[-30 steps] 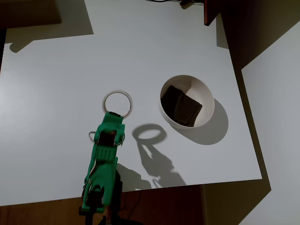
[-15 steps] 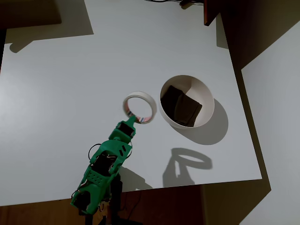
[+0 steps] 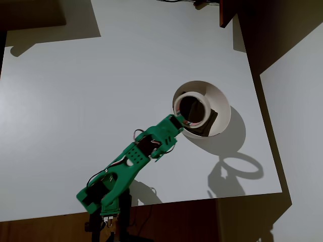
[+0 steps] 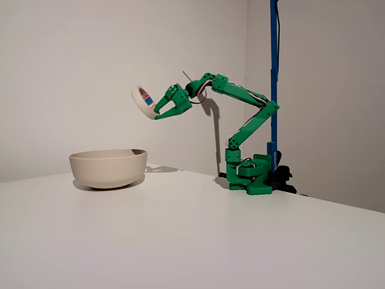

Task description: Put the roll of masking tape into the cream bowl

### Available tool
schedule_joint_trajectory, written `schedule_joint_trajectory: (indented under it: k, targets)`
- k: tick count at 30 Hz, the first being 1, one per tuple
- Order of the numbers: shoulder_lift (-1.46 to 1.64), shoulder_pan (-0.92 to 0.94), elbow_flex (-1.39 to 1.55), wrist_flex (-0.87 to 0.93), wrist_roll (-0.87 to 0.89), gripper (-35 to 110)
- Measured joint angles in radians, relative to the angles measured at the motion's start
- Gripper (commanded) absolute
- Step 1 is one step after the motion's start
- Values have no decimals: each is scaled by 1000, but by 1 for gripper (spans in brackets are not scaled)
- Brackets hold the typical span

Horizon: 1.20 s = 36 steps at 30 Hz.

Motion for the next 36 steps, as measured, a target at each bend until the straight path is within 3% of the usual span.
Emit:
schedule_joint_trajectory:
  k: [8, 16, 24, 36]
  targets:
    - [-522, 109, -380, 9, -3, -8]
    - [-1002, 132, -902, 204, -14, -8]
    - [-1135, 98, -1129, 295, -63, -8]
    - [-1235, 8, -1150, 285, -143, -5]
